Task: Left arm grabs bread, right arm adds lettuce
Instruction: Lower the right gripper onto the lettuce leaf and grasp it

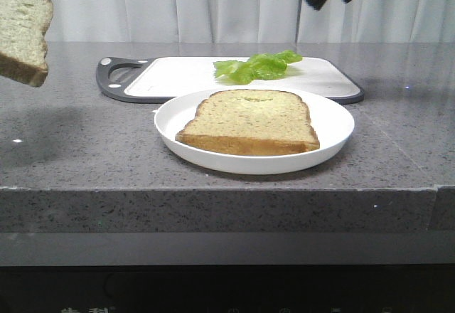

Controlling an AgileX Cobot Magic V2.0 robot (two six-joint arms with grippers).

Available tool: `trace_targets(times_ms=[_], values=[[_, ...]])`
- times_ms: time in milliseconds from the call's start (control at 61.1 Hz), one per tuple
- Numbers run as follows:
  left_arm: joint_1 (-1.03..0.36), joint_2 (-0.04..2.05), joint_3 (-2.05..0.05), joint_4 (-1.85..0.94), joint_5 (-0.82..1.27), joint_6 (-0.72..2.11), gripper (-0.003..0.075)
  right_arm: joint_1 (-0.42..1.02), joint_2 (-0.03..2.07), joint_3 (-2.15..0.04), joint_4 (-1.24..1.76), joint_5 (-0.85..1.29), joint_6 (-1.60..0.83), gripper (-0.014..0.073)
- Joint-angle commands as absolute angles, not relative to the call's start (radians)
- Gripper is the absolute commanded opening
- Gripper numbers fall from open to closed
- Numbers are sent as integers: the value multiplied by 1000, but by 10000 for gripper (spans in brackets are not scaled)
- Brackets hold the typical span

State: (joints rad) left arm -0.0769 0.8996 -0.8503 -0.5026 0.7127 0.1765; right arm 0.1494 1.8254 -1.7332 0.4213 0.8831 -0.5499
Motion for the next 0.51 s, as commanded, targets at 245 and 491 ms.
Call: trace_targets(times_ms=[245, 491], values=[[-74, 887, -881, -529, 644, 178, -19, 198, 2073, -2150, 450, 1087, -562, 507], [-74, 887, -879, -529, 644, 178, -19, 212, 2153, -2282, 373, 1153, -518, 507]])
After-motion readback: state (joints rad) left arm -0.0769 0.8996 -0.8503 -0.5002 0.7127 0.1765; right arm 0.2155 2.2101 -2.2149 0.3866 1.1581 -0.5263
